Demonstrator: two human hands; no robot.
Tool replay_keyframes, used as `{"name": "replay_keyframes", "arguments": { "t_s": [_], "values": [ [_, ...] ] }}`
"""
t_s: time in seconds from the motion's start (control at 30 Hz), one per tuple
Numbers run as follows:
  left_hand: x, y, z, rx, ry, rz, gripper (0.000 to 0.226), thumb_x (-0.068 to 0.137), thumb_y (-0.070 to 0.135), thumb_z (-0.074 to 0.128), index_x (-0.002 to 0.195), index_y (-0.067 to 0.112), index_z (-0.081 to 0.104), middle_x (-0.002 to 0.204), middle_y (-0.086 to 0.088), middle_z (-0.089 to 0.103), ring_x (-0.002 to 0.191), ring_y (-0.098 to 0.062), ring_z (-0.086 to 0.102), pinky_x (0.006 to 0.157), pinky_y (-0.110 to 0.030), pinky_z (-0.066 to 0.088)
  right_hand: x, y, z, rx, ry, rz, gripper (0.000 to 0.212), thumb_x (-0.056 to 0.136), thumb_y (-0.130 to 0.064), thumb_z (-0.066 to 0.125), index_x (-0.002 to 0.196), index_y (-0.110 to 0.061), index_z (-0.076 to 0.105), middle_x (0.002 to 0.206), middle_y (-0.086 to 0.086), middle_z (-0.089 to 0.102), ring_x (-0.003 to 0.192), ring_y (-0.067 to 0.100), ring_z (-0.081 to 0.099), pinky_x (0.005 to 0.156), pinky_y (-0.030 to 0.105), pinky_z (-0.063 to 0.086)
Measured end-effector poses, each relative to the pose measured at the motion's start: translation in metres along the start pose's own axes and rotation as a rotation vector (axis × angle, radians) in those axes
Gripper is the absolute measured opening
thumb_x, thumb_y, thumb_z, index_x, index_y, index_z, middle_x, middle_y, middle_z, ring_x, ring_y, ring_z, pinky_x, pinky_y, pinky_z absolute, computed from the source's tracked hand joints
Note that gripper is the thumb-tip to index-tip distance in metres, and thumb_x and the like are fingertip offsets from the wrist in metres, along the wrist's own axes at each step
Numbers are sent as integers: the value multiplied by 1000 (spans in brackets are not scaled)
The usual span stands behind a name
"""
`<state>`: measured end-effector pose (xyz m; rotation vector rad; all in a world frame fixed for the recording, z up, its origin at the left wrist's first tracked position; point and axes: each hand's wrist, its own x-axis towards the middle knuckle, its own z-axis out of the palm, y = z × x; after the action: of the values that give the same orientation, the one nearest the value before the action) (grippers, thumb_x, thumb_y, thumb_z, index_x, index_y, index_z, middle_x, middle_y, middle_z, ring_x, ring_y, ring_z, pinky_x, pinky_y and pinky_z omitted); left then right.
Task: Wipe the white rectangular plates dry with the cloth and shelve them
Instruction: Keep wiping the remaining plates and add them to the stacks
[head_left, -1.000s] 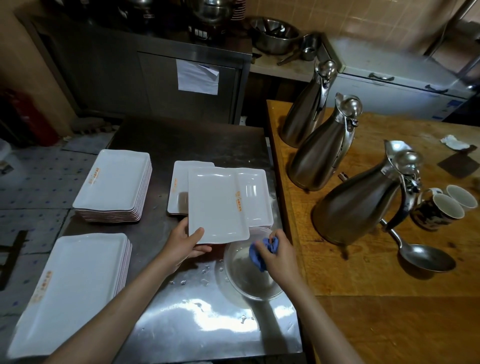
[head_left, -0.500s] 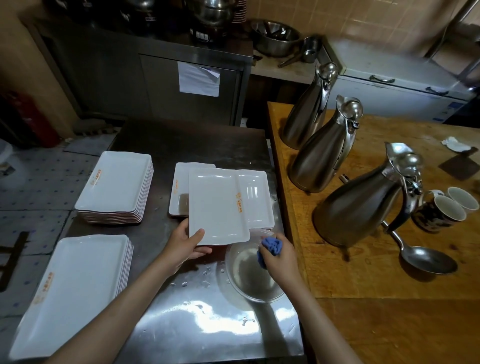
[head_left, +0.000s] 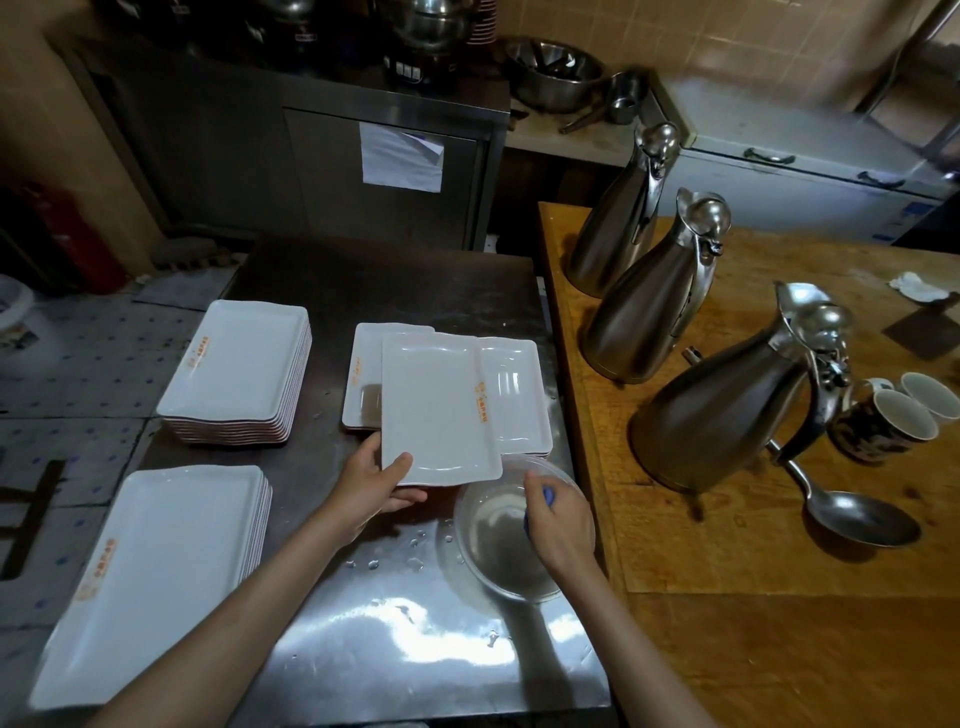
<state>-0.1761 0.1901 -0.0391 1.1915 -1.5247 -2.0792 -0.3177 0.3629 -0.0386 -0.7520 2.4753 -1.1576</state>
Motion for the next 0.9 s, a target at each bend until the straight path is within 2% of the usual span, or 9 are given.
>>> {"name": "replay_keyframes", "arguments": {
  "t_s": [0.1,0.27,0.33,0.47,0.6,0.7,0.77,0.83,0.9],
  "values": [
    [-1,1,0,-1,-2,-2,29,97,14,52,123,25,45,107,-1,65,64,-22,70,74,-35,58,3,5,4,-92,-14,-5,48,92,-32,52,51,-17,33,47,-2,35,47,13,35,52,31,29],
    [-1,0,0,1,-6,1,28,98,14,51,123,25,45,106,-2,65,62,-21,70,76,-36,58,2,13,12,-123,1,17,47,95,-23,47,50,-18,35,46,-1,36,46,14,36,49,29,28],
    [-1,0,0,1,-6,-6,29,98,14,51,123,26,45,107,-3,65,62,-21,70,72,-33,59,1,16,14,-163,-9,36,47,97,-24,43,51,-16,36,47,0,37,47,15,38,49,32,29],
    [-1,0,0,-1,-12,-2,28,98,15,51,123,25,46,108,-3,65,61,-21,70,70,-32,59,0,21,15,-168,0,96,48,99,-28,40,55,-10,45,52,4,45,53,20,48,57,39,45],
    [0,0,0,7,-11,-4,28,97,15,52,123,25,46,109,-3,65,63,-22,70,77,-37,57,1,18,10,-203,-8,98,51,100,-31,36,53,-13,43,52,2,44,56,22,50,59,40,43],
    [0,1,2,6,-14,-3,29,97,15,52,123,26,46,108,-2,65,63,-23,70,76,-37,57,3,18,8,-261,-55,135,51,101,-34,32,54,-16,42,58,2,47,65,24,53,58,32,34],
    [0,1,3,9,-16,0,30,97,15,52,124,26,45,109,-2,65,64,-23,70,77,-38,57,3,15,6,-224,-53,149,53,100,-37,30,55,-14,46,62,4,52,68,26,55,60,32,37],
    [0,2,4,8,-16,4,30,97,15,52,125,26,44,111,-3,64,64,-23,70,80,-40,57,7,14,2,-145,-86,154,48,100,-37,29,63,-14,50,66,3,53,72,24,55,65,32,39],
    [-1,3,5,2,-15,6,30,97,14,51,124,26,45,111,-3,64,65,-24,70,81,-42,57,12,9,-3,-35,-171,201,29,98,-37,31,84,-20,49,83,4,57,82,22,55,72,32,42]
  ]
}}
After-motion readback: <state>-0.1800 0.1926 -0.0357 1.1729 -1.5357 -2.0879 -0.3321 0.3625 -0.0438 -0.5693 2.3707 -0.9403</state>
